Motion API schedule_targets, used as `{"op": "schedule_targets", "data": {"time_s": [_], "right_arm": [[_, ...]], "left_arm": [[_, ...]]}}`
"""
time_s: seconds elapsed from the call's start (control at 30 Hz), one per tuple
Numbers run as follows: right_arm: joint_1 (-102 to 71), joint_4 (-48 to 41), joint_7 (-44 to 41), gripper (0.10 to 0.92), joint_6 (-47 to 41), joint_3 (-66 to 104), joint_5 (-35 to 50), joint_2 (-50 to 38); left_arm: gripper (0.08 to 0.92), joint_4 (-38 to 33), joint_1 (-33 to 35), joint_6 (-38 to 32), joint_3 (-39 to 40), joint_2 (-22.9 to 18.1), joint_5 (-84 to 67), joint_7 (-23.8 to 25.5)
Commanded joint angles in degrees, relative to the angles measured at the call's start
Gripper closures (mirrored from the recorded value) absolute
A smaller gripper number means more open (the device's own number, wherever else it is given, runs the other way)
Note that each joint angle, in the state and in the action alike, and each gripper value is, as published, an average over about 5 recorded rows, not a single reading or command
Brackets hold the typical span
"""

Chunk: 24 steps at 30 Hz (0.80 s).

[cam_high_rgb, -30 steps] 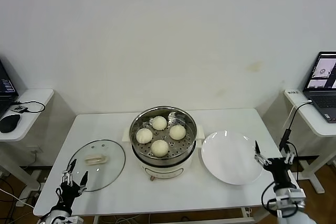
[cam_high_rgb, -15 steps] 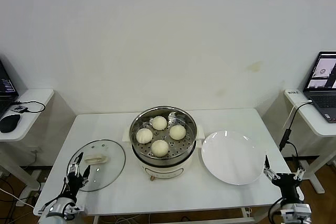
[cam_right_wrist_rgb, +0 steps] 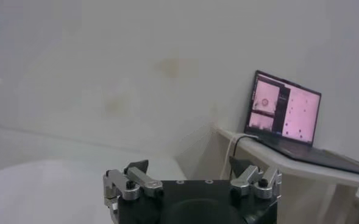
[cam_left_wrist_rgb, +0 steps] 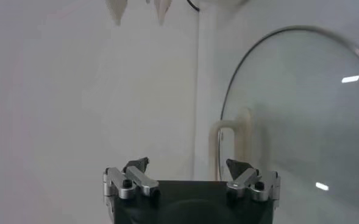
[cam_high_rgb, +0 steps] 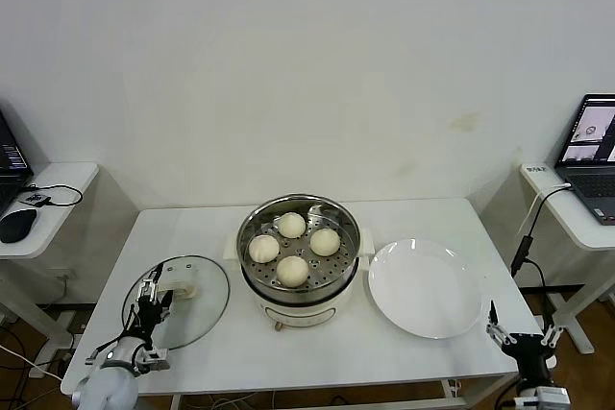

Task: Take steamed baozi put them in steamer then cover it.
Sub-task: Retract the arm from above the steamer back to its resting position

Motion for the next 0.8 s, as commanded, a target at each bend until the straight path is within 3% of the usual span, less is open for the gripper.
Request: {"op": "schedule_targets", "data": {"time_s": [0.03,0.27,0.57,0.8], "right_arm": [[-0.3,-0.5,0.0,0.203,0.2,0.4,-0.6,0.5],[-0.1,-0.9,0.0,0.203,0.3,-0.1,-1.0,0.7],[0.1,-1.5,0.0,0.203,0.4,-0.6,-1.2,0.6],[0.3,-1.9,0.0,0.203,0.6,-0.8,-1.2,0.6]], "left_arm": [[0.177,4.9,-5.1,0.3,1.7,0.4,0.2,0.5],[0.21,5.6,-5.5,0.5,2.1,0.4,-0.1,1.3],[0.459,6.6,-5.4,0.5,2.2,0.1,0.0,1.1],[0.667,5.8,-4.4,-0.1,1.4,0.0,-1.4,-2.7]]}}
